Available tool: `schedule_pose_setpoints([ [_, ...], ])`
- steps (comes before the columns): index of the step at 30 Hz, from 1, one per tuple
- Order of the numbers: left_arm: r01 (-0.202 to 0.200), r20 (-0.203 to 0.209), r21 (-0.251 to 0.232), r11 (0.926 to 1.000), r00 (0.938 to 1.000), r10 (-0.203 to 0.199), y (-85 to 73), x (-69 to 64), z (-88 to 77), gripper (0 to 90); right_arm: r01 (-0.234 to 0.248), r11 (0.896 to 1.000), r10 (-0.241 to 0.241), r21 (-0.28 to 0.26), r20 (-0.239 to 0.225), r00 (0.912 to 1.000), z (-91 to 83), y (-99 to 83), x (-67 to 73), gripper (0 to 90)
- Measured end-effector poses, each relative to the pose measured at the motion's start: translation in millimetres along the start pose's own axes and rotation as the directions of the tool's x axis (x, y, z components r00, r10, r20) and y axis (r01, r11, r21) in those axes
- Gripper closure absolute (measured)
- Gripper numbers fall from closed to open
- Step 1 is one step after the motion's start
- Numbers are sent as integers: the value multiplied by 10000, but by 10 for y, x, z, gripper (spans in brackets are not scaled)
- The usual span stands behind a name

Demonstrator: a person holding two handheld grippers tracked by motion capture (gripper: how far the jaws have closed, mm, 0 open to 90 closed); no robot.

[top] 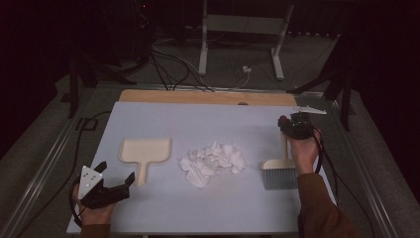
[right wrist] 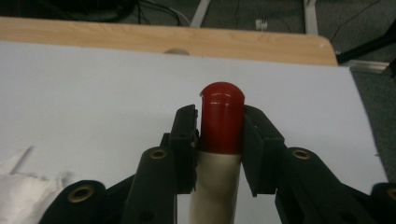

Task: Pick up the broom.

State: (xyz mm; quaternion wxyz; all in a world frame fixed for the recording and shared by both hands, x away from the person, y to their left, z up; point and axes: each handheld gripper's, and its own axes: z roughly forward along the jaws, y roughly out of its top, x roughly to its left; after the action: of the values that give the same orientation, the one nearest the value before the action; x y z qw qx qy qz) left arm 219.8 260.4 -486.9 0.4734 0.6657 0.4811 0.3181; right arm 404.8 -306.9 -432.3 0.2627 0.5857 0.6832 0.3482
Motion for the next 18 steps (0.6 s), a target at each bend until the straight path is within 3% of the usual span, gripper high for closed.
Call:
schedule_pose_setpoints([
  [18,-29,-29,46,10000,10000,29,0,-5,9,7,631,9902,-646,-1243,-79,9979,-508,-14,128,688],
])
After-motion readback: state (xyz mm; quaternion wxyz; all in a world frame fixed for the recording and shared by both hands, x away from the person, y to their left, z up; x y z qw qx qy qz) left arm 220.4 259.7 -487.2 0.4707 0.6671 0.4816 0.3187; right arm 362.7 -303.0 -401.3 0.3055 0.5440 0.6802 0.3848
